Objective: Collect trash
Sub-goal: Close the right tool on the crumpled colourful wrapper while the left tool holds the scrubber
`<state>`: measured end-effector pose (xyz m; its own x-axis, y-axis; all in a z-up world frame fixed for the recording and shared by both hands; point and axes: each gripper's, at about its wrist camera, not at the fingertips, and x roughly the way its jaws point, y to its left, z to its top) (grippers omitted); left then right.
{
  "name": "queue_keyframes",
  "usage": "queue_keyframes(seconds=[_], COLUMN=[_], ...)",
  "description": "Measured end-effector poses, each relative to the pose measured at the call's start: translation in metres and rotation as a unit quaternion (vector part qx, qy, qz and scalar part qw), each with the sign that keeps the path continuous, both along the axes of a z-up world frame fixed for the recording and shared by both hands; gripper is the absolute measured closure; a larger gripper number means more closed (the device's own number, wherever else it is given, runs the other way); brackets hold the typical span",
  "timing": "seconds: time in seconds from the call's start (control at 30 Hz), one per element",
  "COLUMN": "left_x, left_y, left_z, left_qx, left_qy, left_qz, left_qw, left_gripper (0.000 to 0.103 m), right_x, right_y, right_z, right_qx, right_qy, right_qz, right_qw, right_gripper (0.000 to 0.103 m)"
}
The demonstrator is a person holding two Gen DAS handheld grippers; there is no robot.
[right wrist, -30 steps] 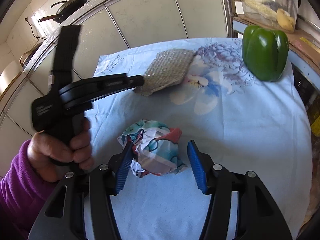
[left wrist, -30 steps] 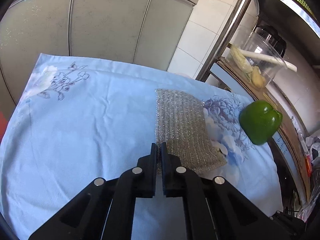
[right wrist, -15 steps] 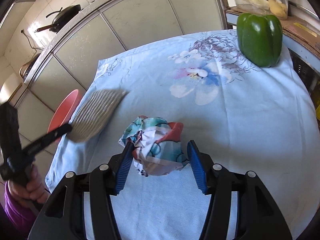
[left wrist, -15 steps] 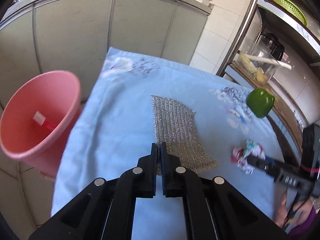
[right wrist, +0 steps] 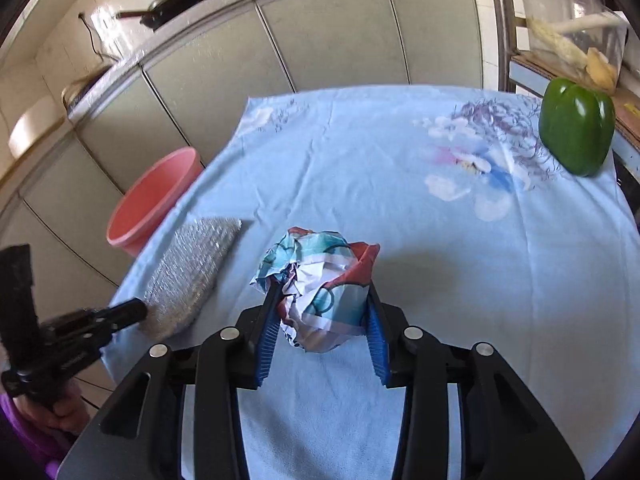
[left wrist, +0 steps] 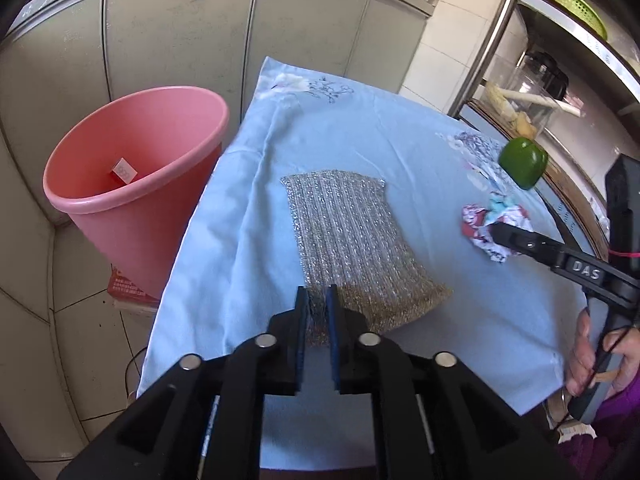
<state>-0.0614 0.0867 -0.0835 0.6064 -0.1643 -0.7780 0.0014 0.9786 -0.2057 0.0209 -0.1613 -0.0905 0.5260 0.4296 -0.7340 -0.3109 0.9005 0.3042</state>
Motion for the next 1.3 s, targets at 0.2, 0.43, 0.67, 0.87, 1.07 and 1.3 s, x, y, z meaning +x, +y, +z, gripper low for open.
queue_keyframes(seconds=[0.2,0.43,0.67,0.87,1.07,1.3], left_x=[0.017,0.032,0.015,-0.001,-0.010,-0.015], left_y=[-0.001,-0.028,-0.042,-0.037,-0.031,-0.027], left_z=[0.008,-0.003,-0.001,0.018,0.034,0.041], left_qx=[-0.018,0.028,0.080,0.064,0.066,0.056], left_qy=[0.000,-0.001,-0.040,-0.079,-0.103,-0.110], left_qz=[0.007,0.011,-0.001,0.001,0.021,0.028], left_qw=[0.9998,0.9995,0.9960,0.9948,0.9923,0.9919], left_gripper=[0.068,0.068,0.100,0.101,0.101,0.101], right_x=[0.001,-0.006,-0.008,-0.008,-0.009,-0.013], right_y=[0.002,0.005,0.005,0.000,0.003,0.005], right_z=[-0.011,-0.011,-0.012,-0.013,-0.013,-0.013], right_qx=[-0.010,-0.018,-0.016,0.002,-0.003,-0.021], right_qy=[0.019,0.009,0.005,0.007,0.004,-0.003], right_qz=[0.004,0.000,0.001,-0.002,-0.006,-0.008], right_qw=[1.000,1.000,1.000,1.000,1.000,1.000], right_gripper=[0.049,0.047,0.045,0.045,0.045,0.045])
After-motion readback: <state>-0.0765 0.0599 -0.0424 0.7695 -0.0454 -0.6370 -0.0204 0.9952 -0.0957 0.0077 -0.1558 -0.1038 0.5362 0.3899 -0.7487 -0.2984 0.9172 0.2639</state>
